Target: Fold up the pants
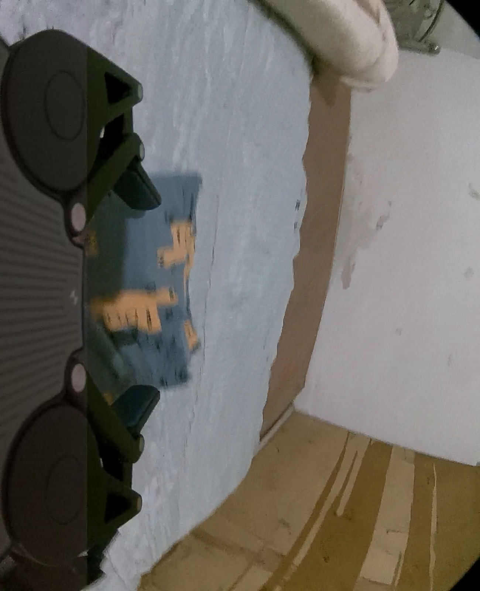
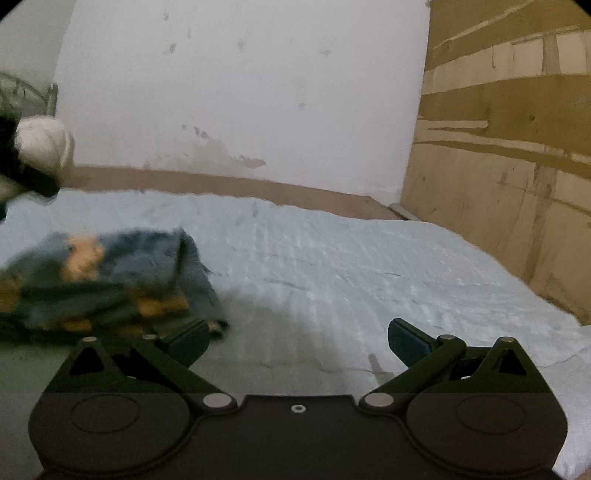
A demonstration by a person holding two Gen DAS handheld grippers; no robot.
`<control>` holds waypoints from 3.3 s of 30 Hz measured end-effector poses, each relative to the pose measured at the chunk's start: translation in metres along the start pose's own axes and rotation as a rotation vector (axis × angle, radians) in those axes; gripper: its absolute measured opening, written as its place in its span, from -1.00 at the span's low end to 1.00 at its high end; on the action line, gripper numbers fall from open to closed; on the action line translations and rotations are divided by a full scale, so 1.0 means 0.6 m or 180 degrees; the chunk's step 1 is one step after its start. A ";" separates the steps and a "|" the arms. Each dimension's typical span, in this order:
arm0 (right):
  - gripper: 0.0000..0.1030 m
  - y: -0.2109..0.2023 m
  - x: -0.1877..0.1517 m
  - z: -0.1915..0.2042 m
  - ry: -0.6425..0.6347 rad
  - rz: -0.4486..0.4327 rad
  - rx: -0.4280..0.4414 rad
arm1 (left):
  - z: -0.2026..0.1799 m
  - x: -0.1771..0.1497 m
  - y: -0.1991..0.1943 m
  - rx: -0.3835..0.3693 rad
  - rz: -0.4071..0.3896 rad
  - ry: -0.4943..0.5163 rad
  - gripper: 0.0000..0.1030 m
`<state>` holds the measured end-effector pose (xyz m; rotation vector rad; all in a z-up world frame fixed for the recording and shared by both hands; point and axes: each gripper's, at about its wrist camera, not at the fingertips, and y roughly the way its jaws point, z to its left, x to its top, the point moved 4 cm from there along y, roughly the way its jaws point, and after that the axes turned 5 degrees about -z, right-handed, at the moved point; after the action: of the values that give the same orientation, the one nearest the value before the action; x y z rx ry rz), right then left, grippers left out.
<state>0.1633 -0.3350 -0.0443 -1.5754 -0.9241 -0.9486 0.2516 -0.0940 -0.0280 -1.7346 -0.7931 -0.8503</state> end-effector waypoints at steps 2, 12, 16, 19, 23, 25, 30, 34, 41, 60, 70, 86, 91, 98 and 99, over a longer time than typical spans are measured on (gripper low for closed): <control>0.99 0.002 0.013 0.006 0.0152 0.0012 0.0161 | 0.024 -0.011 -0.009 0.0105 0.0035 -0.0037 0.99; 0.76 0.066 0.041 0.067 0.0850 0.0453 0.1158 | 0.117 -0.066 -0.001 0.0372 0.0362 -0.0413 0.99; 0.53 0.094 0.034 0.073 0.1003 0.0673 0.1130 | 0.119 -0.078 0.006 0.0344 0.0434 -0.0429 0.99; 0.47 0.096 0.035 0.071 0.1097 0.0688 0.1153 | 0.116 -0.083 0.007 0.0326 0.0443 -0.0421 0.99; 0.39 0.112 0.030 0.071 0.1297 0.0868 0.1192 | 0.112 -0.086 0.008 0.0336 0.0458 -0.0413 0.99; 0.20 0.118 0.027 0.067 0.1446 0.0903 0.1167 | 0.109 -0.085 0.008 0.0328 0.0458 -0.0405 0.99; -0.39 0.124 0.028 0.061 0.1679 0.0955 0.1072 | 0.103 -0.082 0.004 0.0299 0.0455 -0.0395 0.99; -0.63 0.103 0.044 0.060 0.1490 0.0764 0.1044 | 0.097 -0.079 0.000 0.0282 0.0435 -0.0371 0.99; -0.66 0.084 0.060 0.045 0.1282 0.0597 0.0943 | 0.091 -0.068 0.001 0.0281 0.0407 -0.0362 0.99; 0.76 0.080 0.058 0.024 0.1126 0.0511 0.0799 | 0.097 -0.055 0.012 0.0396 0.0472 -0.0263 0.99; 0.98 0.187 0.092 0.097 -0.0138 0.0510 0.0930 | 0.108 -0.003 0.106 0.0595 0.0413 0.0011 0.99; 0.98 0.199 0.099 0.073 0.0099 0.0482 0.0895 | 0.111 -0.017 0.121 0.0439 0.0465 -0.0216 0.99; 0.98 0.157 0.065 0.079 -0.0059 0.0622 0.0826 | 0.076 -0.049 0.094 0.0386 0.0538 -0.0085 0.99; 0.99 0.121 0.035 0.058 0.0087 0.0814 0.0602 | 0.052 -0.080 0.057 0.0400 0.0600 -0.0045 0.99; 0.99 0.117 0.031 0.056 0.0097 0.0843 0.0573 | 0.050 -0.083 0.052 0.0429 0.0607 -0.0018 0.99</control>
<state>0.2389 -0.3122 -0.0590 -1.4820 -0.7360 -0.6821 0.2556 -0.0802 -0.0921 -1.6633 -0.6611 -0.6491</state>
